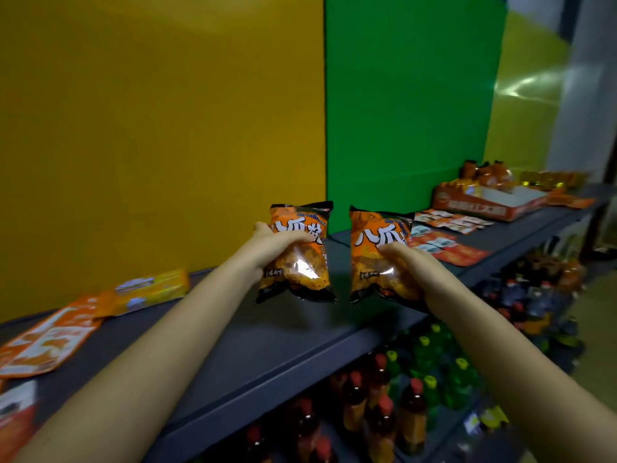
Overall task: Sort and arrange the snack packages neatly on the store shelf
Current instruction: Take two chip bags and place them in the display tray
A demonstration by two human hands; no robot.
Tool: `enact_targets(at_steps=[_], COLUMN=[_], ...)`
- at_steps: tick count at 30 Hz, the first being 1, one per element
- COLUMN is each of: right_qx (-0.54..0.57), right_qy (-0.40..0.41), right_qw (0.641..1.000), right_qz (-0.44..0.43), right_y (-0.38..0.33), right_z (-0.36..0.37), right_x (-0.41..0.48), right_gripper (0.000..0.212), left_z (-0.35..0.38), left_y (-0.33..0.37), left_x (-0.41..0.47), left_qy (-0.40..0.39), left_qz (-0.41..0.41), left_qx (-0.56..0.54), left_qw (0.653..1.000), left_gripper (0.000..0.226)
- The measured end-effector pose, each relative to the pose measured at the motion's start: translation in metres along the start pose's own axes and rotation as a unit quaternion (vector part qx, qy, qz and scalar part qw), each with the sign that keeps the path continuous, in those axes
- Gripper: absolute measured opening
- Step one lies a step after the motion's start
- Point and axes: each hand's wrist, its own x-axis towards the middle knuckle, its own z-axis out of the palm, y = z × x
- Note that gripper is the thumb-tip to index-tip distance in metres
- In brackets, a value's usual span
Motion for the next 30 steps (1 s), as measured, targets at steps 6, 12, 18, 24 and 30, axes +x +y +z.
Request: enact_targets(at_steps=[6,12,18,24,30], right_qx=[-0.015,-0.023,0.002,-0.011,-0.030], right_qy=[0.057,0.081,0.102,0.134,0.160], right_qw=[0.998,0.996,0.995,0.991,0.986], right_qz=[-0.007,-0.008,-0.003,-0.013,-0.020], right_y=[0.007,0.015,0.022,0.023,0.015], right_z=[-0.136,-0.242,-0.328,-0.415,-0.497], right_x=[0.008,0.033,0.066,0.118,0.199], right_gripper=[0.044,0.054,0.045,0.042,0.048], left_z=[0.138,0.248,0.336,0.432,0.528], left_y=[0.015,0.030,0.053,0.079,0.115], left_x=[0.017,0.035,0.070,0.132,0.204], left_qy=[-0.050,-0.086,-0.110,-0.135,-0.167], left_qz=[-0.003,-0.005,0.010,0.006,0.017], left_qx=[-0.034,-0.066,-0.053,-0.050,-0.012], left_qw=[0.998,0.994,0.993,0.990,0.986], left_gripper=[0.099,0.100,0.117,0.080,0.083])
